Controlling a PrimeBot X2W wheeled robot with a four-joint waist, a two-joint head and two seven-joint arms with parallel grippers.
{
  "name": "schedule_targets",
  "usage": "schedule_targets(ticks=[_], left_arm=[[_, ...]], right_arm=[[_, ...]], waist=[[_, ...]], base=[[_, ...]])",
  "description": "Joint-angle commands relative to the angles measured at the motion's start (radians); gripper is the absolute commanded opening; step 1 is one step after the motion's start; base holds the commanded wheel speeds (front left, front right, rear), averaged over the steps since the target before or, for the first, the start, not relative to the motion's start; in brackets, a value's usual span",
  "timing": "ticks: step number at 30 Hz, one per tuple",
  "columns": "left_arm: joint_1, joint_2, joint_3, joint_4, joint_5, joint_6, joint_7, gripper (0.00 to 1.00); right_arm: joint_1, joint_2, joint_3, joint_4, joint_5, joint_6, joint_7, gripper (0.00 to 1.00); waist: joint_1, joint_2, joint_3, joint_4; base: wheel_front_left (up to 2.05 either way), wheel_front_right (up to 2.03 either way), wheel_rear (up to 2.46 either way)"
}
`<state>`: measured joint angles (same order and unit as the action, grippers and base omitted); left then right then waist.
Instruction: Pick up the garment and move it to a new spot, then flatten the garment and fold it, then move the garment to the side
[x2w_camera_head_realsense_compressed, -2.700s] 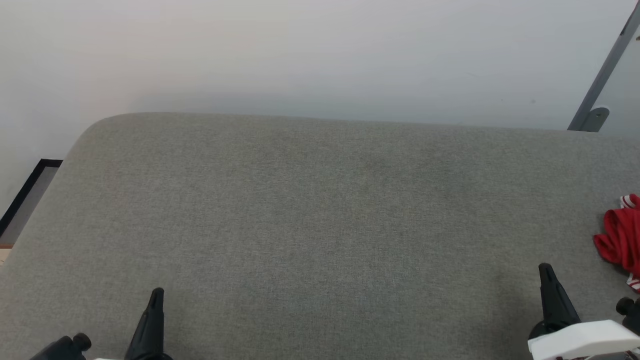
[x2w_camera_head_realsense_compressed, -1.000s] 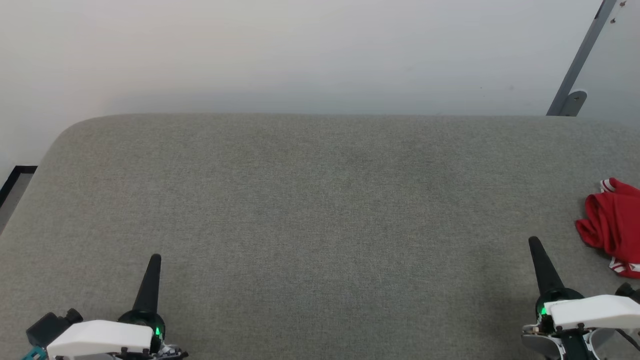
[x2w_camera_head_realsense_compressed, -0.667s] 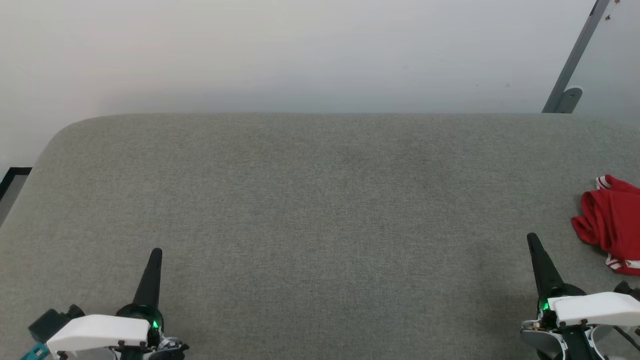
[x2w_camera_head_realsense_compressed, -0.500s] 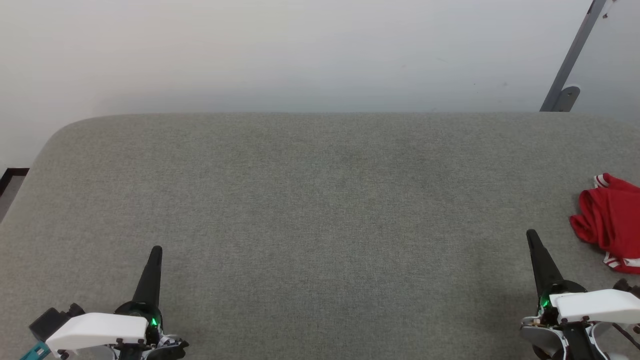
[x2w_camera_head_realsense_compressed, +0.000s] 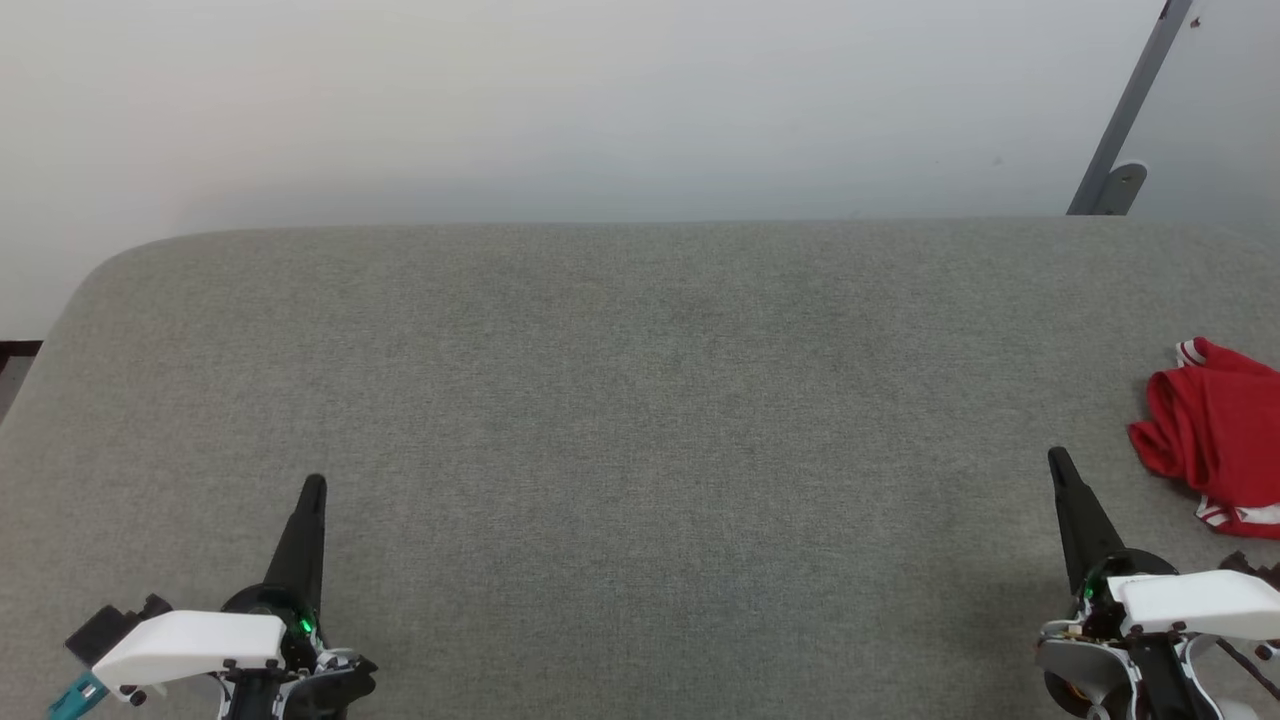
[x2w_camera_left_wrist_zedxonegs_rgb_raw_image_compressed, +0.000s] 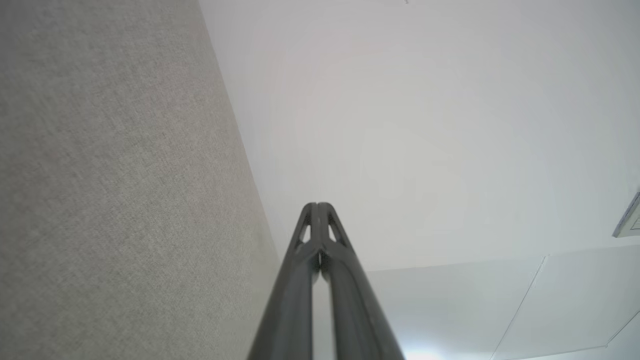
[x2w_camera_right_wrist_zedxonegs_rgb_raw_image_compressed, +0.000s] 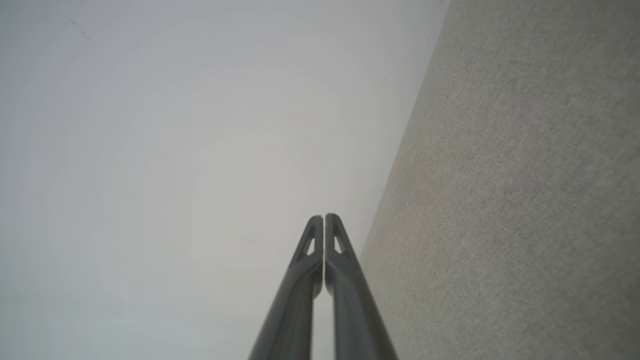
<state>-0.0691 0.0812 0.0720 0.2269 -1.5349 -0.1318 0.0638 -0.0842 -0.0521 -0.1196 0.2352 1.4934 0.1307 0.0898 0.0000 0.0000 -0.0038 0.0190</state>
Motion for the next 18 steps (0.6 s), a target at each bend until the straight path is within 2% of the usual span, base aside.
schedule_targets(ticks=[1, 18], left_arm=[[-0.019, -0.001, 0.008, 0.002, -0.012, 0.002, 0.007, 0.0], [-0.047, -0.019, 0.026, 0.02, -0.096, 0.002, 0.038, 0.0]], right_arm=[[-0.014, 0.001, 0.004, 0.002, 0.019, 0.0, 0.009, 0.0], [-0.03, 0.003, 0.007, 0.012, 0.123, 0.0, 0.027, 0.0]], waist=[[0.0, 0.0, 0.001, -0.001], [0.0, 0.0, 0.007, -0.019]], base=[[0.0, 0.0, 0.0], [0.0, 0.0, 0.0]])
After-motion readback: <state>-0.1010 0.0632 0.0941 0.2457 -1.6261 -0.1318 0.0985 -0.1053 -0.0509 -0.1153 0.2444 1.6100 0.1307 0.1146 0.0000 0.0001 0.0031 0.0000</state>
